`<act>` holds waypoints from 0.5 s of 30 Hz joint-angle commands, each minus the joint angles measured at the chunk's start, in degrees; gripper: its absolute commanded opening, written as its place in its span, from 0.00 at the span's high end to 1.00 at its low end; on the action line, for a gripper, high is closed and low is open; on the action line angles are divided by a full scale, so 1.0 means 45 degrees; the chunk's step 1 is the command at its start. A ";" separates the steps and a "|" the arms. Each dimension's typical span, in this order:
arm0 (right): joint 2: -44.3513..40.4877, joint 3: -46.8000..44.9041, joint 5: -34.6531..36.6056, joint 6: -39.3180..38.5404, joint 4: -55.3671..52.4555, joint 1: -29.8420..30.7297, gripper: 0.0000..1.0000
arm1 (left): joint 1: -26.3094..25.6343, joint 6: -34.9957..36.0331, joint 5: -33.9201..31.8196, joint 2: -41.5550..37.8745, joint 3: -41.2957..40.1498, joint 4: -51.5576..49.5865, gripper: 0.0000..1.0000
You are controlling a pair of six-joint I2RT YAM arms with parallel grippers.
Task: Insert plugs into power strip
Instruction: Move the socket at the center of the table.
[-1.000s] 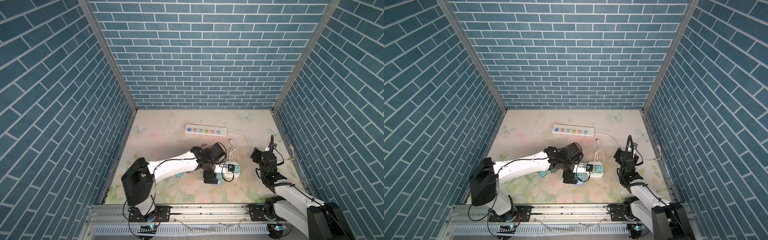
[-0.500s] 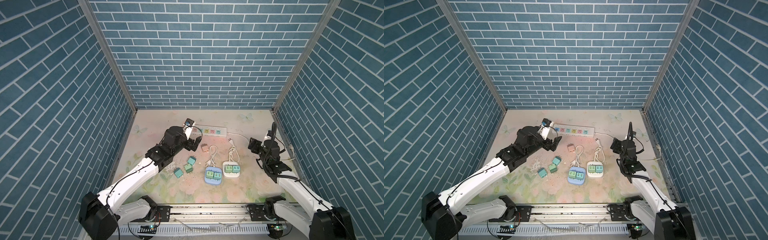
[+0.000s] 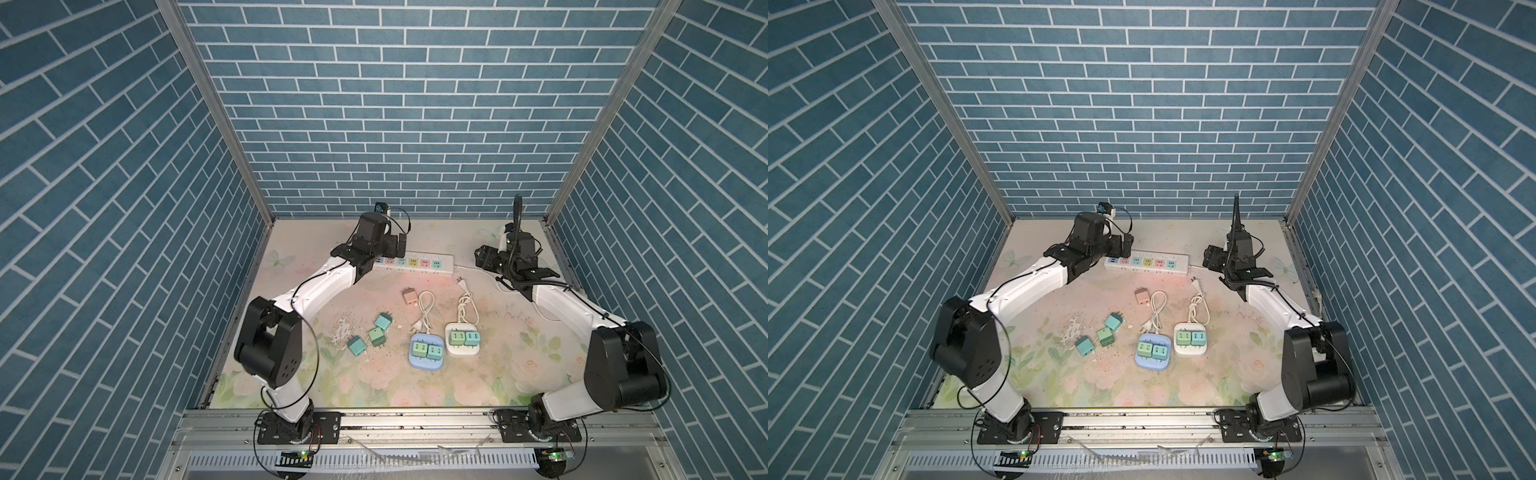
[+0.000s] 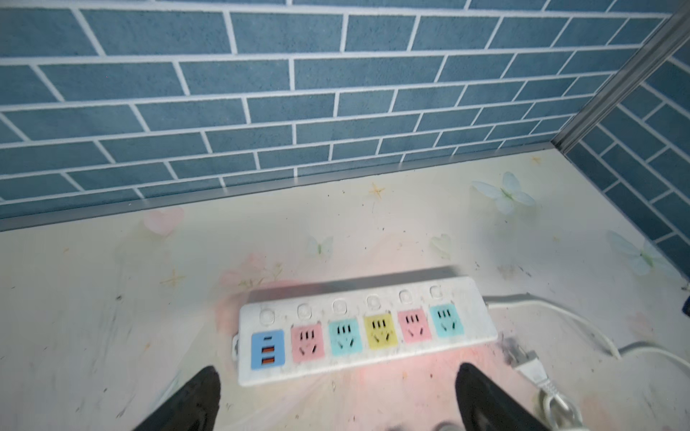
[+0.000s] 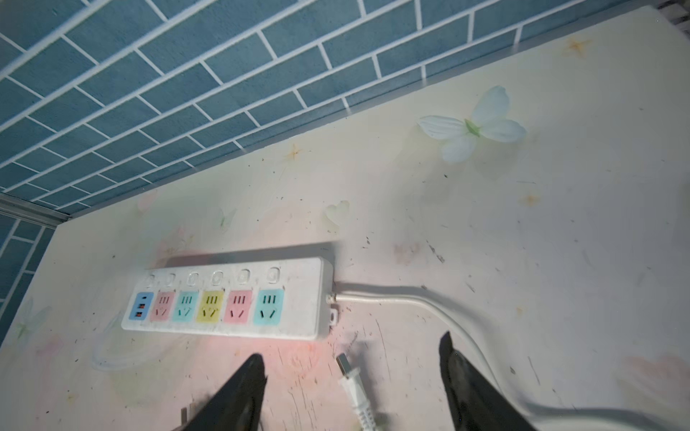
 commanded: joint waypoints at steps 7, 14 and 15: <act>0.4153 0.4697 -0.1875 -0.0596 -0.1856 0.0034 0.30 | 0.0692 0.0109 0.1342 0.4772 0.5220 -0.2593 0.03; 0.7270 0.8090 -0.2577 -0.0830 -0.3152 0.0034 0.41 | 0.0998 0.0583 0.2218 0.7555 0.8635 -0.4708 0.10; 0.7742 0.8637 -0.2734 -0.0850 -0.3440 0.0034 0.43 | 0.1041 0.0586 0.2334 0.7856 0.8948 -0.4907 0.11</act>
